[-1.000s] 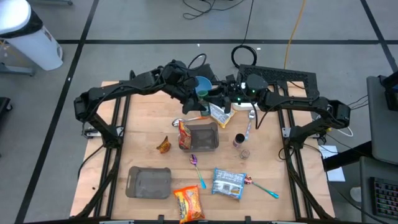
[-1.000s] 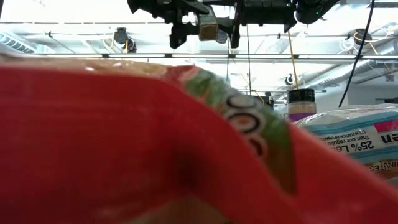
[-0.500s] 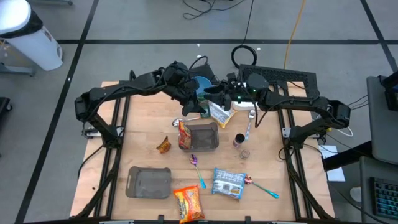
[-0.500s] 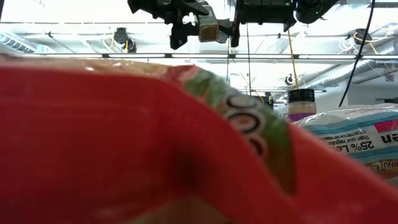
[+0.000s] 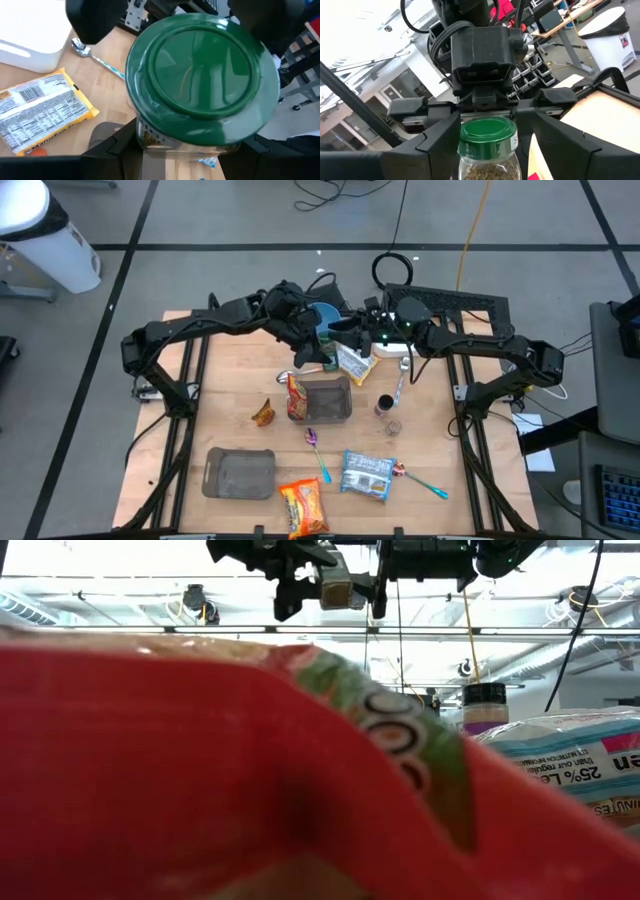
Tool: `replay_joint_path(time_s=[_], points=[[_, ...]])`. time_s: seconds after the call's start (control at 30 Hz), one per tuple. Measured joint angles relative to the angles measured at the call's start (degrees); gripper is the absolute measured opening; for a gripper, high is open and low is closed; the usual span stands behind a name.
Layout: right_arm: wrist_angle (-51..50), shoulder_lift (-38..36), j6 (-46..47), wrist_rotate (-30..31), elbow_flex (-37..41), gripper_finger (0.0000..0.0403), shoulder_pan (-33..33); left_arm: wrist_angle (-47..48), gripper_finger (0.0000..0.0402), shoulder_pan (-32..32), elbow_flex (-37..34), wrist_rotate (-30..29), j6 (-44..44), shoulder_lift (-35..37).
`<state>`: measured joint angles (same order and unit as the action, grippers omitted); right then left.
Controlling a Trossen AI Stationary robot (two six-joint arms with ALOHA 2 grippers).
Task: Pick & Place Food Item
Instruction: Put the green seasoning bottle into the top white bin
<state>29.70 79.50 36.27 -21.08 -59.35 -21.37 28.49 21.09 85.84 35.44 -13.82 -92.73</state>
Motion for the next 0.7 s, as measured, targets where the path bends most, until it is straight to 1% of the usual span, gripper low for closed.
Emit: replay_joint_path(time_s=[0.3, 0.47, 0.57, 0.7], points=[[-0.82, -0.02, 0.28, -0.21, 0.0, 0.024, 0.06, -1.05, 0.0207, 0.04, 0.0, -0.15, -0.45, 0.0], [-1.2, -0.04, 0.58, -1.41, 0.0, 0.0237, -0.01, -1.36, 0.0207, -0.01, 0.0, -0.44, -0.87, 0.0], [-1.44, -0.08, -0.86, -1.67, 0.0, 0.0235, -0.97, -0.94, 0.0207, 0.03, 0.0, -0.4, -0.92, 0.0], [-2.79, -2.09, -1.14, -3.13, 0.17, 0.0237, -4.07, 0.2, 0.0207, 0.3, 0.07, 0.56, 0.01, 0.57]])
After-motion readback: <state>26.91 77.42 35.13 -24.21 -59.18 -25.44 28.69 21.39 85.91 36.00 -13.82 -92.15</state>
